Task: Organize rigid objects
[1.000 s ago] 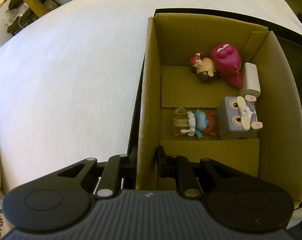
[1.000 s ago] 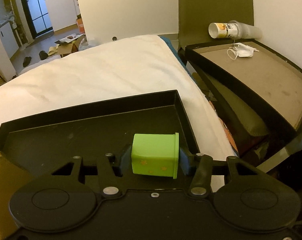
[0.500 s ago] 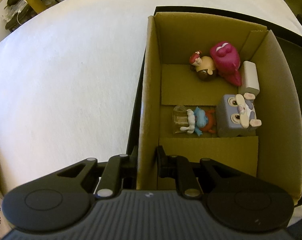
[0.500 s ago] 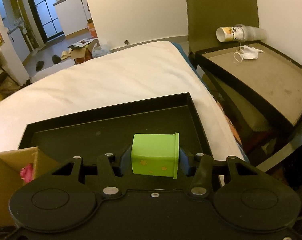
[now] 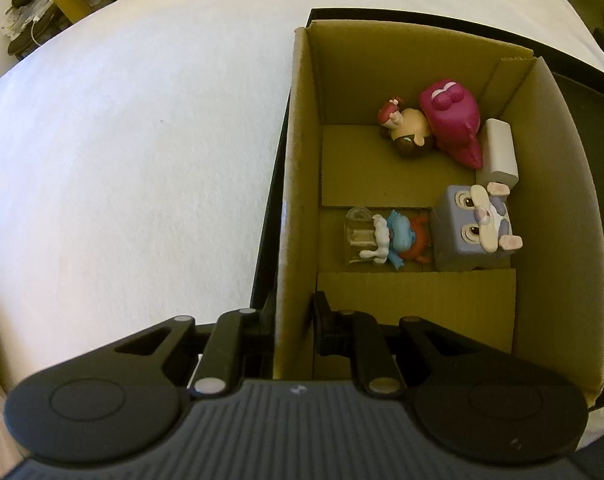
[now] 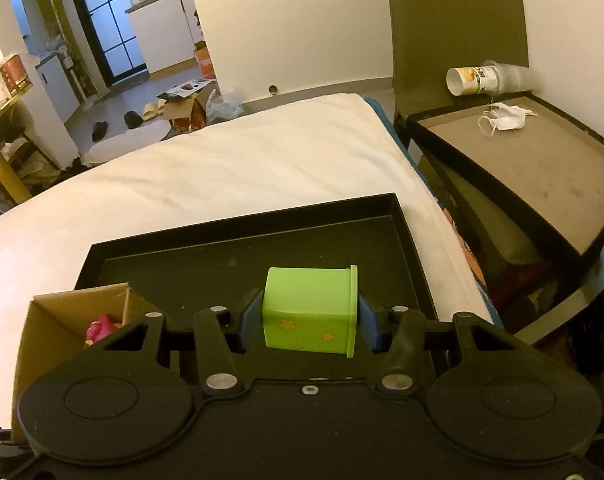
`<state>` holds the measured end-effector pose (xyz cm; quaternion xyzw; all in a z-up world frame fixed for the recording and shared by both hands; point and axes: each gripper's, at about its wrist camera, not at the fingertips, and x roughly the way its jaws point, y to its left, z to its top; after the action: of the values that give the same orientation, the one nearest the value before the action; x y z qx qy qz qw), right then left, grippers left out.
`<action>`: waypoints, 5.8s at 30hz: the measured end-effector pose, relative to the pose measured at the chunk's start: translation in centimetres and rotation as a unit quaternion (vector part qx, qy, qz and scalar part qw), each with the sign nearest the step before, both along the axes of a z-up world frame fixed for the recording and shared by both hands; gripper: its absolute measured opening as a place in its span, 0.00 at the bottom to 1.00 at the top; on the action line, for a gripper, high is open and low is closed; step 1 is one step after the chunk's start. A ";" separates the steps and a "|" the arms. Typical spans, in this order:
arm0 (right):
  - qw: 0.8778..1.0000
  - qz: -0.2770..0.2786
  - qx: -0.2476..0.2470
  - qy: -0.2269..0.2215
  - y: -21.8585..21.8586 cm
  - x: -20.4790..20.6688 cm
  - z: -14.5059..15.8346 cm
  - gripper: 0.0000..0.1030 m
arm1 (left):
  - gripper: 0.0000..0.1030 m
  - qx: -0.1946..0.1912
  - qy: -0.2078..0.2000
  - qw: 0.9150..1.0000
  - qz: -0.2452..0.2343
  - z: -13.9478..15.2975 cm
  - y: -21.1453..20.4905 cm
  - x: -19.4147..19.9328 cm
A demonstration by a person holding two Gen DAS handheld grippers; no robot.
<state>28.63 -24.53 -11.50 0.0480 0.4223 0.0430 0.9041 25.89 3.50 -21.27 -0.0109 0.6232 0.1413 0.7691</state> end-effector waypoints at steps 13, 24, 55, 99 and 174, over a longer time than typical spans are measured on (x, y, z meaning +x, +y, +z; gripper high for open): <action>1.000 0.014 0.001 0.003 1.4 -1.6 1.5 0.48 | 0.14 -0.010 -0.005 1.000 -0.005 0.1 0.3 -0.3; 1.000 0.028 0.007 0.005 3.3 -2.7 2.4 0.48 | 0.14 -0.018 -0.008 1.000 -0.012 0.5 0.6 -0.5; 0.991 0.120 0.065 0.004 10.2 -4.6 3.7 0.48 | 0.12 -0.038 -0.015 0.999 -0.017 0.8 1.6 -0.8; 0.953 0.089 0.244 0.156 11.3 -1.1 -2.1 0.52 | 0.12 -0.053 -0.021 0.998 -0.014 1.6 2.3 -1.0; 0.991 0.036 0.126 -0.005 -1.0 -14.0 6.8 0.83 | 0.16 -0.063 -0.158 0.985 -0.004 13.2 0.8 -11.0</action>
<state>14.66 -25.51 -4.69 0.1459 0.4107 0.1291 0.8907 14.90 4.25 -8.10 -0.0792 0.5016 0.0952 0.8562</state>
